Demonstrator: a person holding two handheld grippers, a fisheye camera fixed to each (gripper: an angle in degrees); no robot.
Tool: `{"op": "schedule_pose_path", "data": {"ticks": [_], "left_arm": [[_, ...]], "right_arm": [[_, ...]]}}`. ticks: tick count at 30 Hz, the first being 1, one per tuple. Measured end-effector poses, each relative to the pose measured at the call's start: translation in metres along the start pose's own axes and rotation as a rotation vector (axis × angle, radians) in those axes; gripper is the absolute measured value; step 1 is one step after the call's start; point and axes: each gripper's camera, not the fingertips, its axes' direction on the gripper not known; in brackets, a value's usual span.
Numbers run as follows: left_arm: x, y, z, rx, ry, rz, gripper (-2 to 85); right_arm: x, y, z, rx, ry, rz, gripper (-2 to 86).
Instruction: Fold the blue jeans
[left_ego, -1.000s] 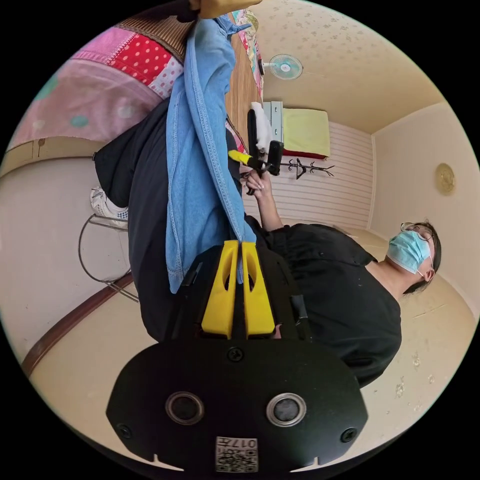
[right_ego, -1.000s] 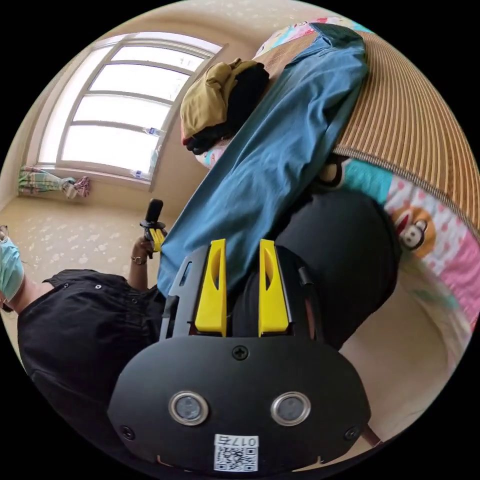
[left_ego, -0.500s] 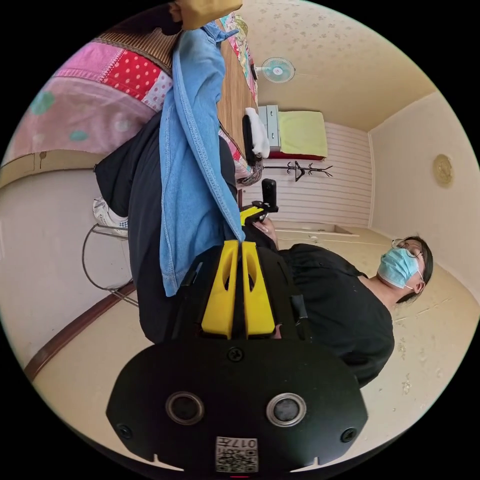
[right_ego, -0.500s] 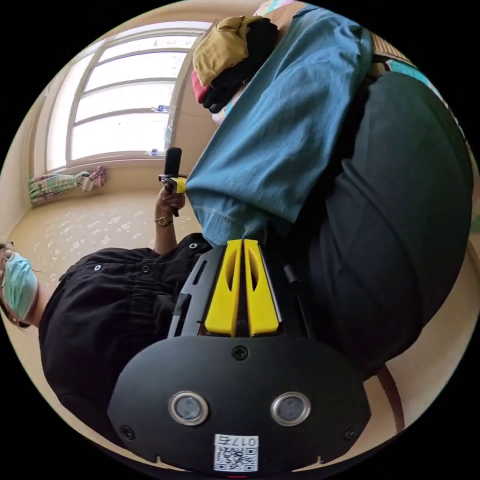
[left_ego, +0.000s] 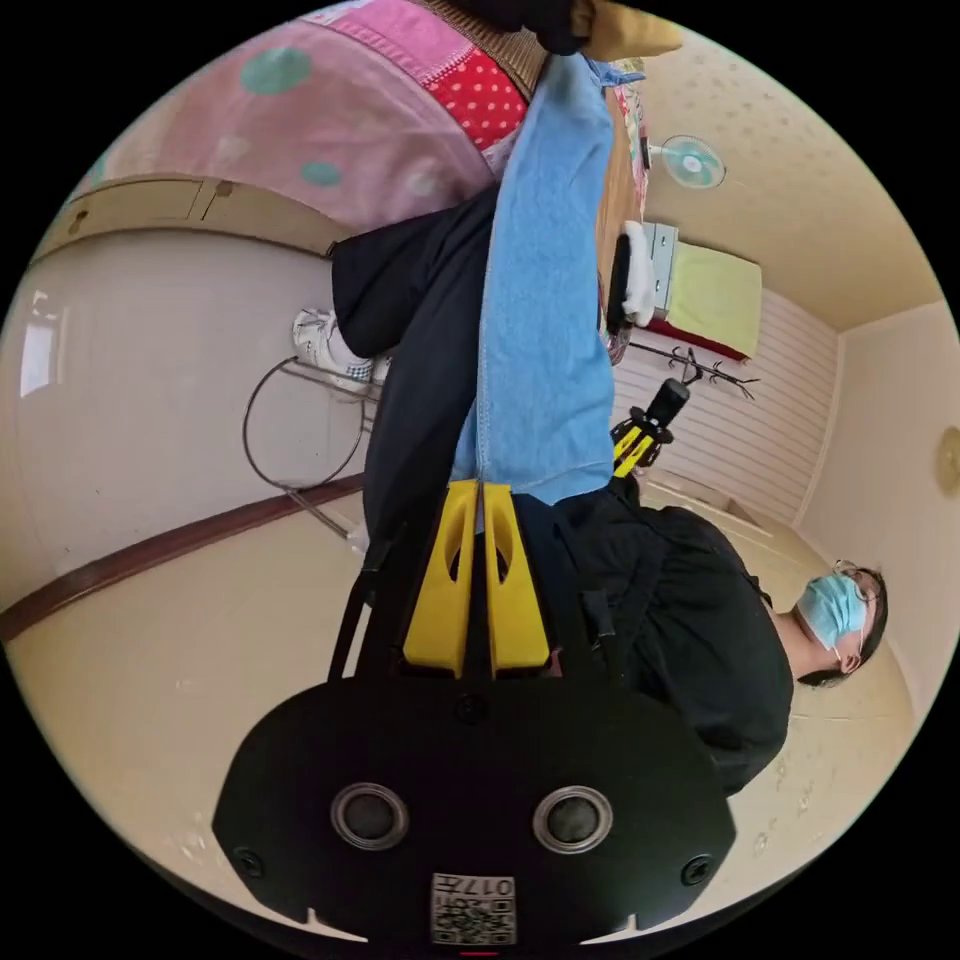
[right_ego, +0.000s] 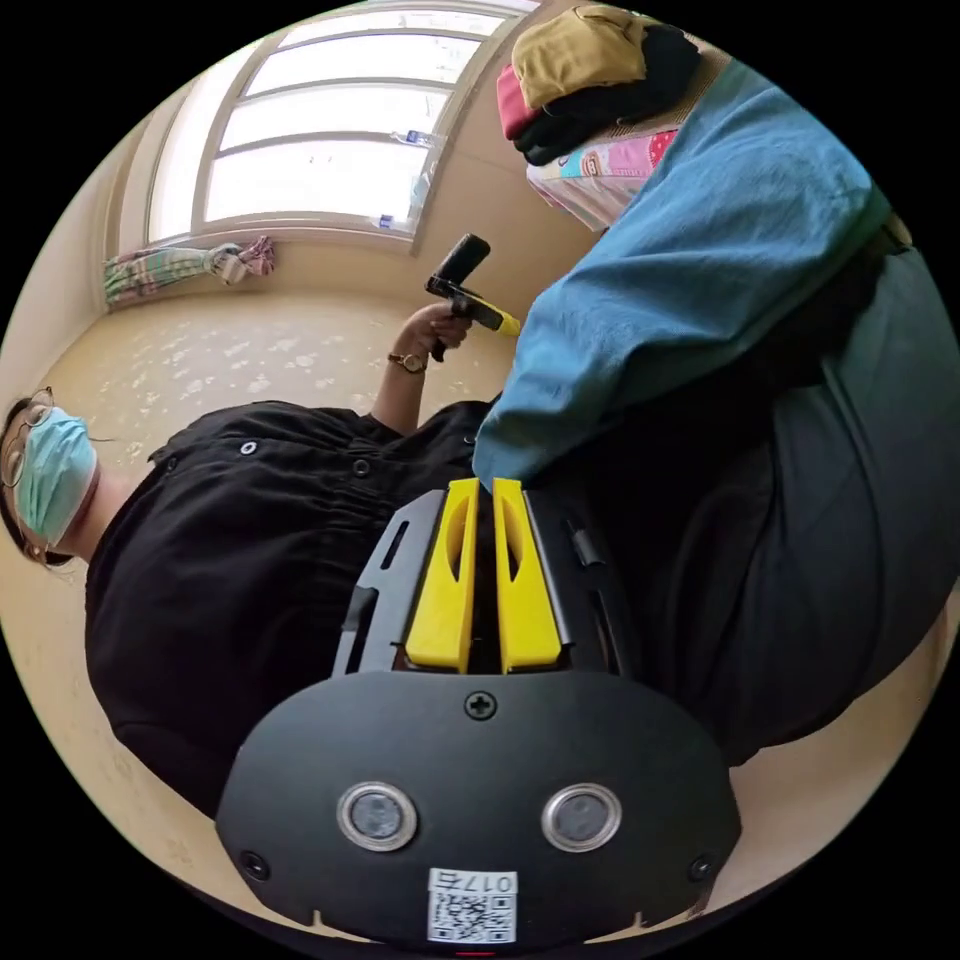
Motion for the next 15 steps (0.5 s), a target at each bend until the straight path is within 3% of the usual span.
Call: {"op": "schedule_pose_path", "data": {"ticks": [4, 9, 13, 15], "left_arm": [[0.017, -0.009, -0.019, 0.082, 0.035, 0.108, 4.3], [0.025, -0.068, -0.068, 0.439, 0.041, 0.209, 13.1], [0.009, -0.130, -0.060, 0.526, 0.115, 0.238, 14.7], [0.006, -0.160, -0.047, 0.550, 0.056, 0.226, 15.2]], "right_arm": [[0.016, -0.004, -0.061, 0.215, 0.065, 0.061, 6.2], [0.034, -0.037, -0.129, 0.442, 0.256, 0.148, 9.7], [0.064, -0.078, -0.162, 0.533, 0.454, 0.329, 12.7], [0.077, -0.093, -0.166, 0.524, 0.478, 0.373, 13.9]]}}
